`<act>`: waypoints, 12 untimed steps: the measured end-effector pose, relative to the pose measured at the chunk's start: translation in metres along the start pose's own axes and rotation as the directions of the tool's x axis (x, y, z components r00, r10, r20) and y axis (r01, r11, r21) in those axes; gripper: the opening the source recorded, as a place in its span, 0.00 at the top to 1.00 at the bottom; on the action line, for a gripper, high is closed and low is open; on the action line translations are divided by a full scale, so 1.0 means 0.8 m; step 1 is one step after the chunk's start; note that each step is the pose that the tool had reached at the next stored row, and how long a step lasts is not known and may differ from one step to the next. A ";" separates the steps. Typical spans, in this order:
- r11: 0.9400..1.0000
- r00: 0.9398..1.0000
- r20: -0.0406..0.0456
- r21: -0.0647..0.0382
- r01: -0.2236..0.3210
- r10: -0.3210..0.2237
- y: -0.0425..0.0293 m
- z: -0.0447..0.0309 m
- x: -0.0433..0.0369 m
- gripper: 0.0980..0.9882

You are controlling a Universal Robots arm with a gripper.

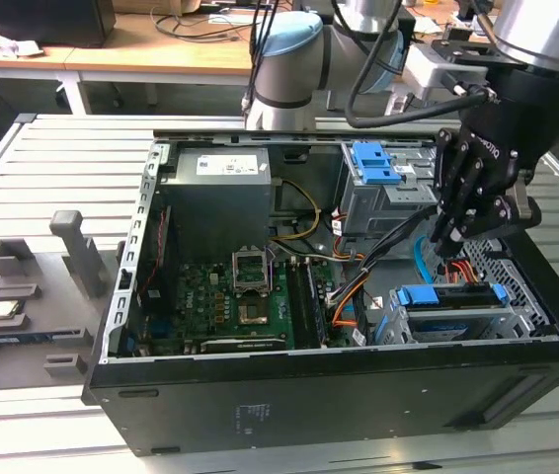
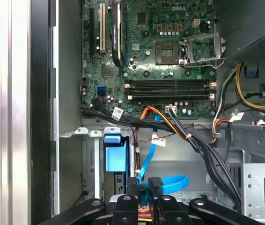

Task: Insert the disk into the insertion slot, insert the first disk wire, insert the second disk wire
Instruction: 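Insert the second disk wire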

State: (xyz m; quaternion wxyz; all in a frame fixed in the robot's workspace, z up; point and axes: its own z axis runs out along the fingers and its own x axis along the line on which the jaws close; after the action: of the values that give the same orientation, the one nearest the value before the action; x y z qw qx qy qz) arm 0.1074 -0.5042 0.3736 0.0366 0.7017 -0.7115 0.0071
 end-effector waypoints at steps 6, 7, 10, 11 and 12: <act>1.000 1.000 -0.003 0.001 0.012 -0.012 0.0008 0.0010 0.000 0.84; 1.000 1.000 -0.004 0.001 0.014 -0.014 0.0008 0.0010 0.000 0.85; 1.000 1.000 -0.007 0.001 0.022 -0.022 0.0009 0.0010 0.000 0.93; 1.000 1.000 -0.007 0.001 0.022 -0.022 0.0009 0.0010 0.001 0.93; 1.000 1.000 -0.007 0.001 0.022 -0.022 0.0009 0.0011 0.003 0.93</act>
State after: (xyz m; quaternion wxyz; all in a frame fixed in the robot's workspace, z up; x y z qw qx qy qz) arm 0.1066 -0.5064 0.3728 0.0386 0.7094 -0.7037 0.0096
